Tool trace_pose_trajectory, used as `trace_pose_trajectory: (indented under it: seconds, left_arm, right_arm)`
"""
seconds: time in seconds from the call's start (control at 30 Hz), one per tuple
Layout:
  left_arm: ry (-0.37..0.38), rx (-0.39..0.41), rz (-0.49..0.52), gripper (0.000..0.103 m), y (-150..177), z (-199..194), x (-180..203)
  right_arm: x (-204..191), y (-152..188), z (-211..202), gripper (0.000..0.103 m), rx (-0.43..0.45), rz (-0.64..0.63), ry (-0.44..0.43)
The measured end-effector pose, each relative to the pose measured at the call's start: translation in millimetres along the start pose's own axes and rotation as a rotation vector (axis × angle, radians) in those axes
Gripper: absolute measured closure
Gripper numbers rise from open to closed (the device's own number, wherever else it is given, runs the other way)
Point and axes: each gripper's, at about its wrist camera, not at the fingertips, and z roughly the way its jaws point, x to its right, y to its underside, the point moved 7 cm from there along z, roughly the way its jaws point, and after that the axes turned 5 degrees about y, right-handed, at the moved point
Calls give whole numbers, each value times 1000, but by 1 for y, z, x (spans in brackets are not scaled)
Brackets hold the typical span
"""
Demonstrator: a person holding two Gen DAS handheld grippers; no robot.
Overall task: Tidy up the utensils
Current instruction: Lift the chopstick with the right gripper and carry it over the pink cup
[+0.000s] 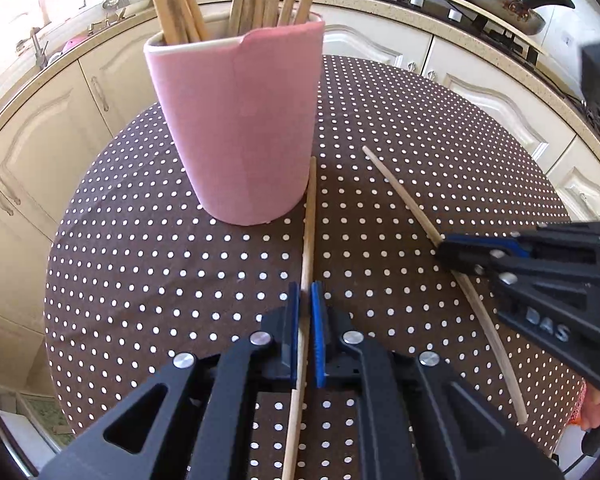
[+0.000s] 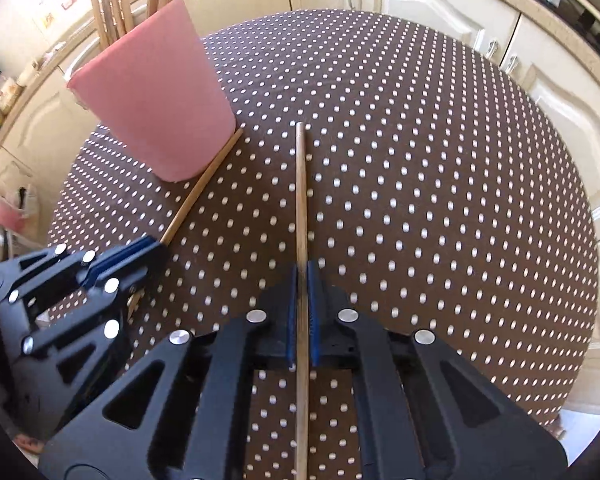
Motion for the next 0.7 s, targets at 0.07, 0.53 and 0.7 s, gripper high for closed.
trace_pose_trajectory:
  seconds: [0.07, 0.53, 0.7]
  left_arm:
    - [-1, 5, -5, 97, 1, 0, 0]
    - [221, 214, -2, 98, 8, -57, 39]
    - [273, 369, 27, 98, 7, -99, 48]
  right_arm:
    - [4, 7, -2, 97, 3, 9, -26]
    - [28, 40, -72, 97, 206, 73, -195]
    - [31, 39, -110, 97, 349, 91, -267]
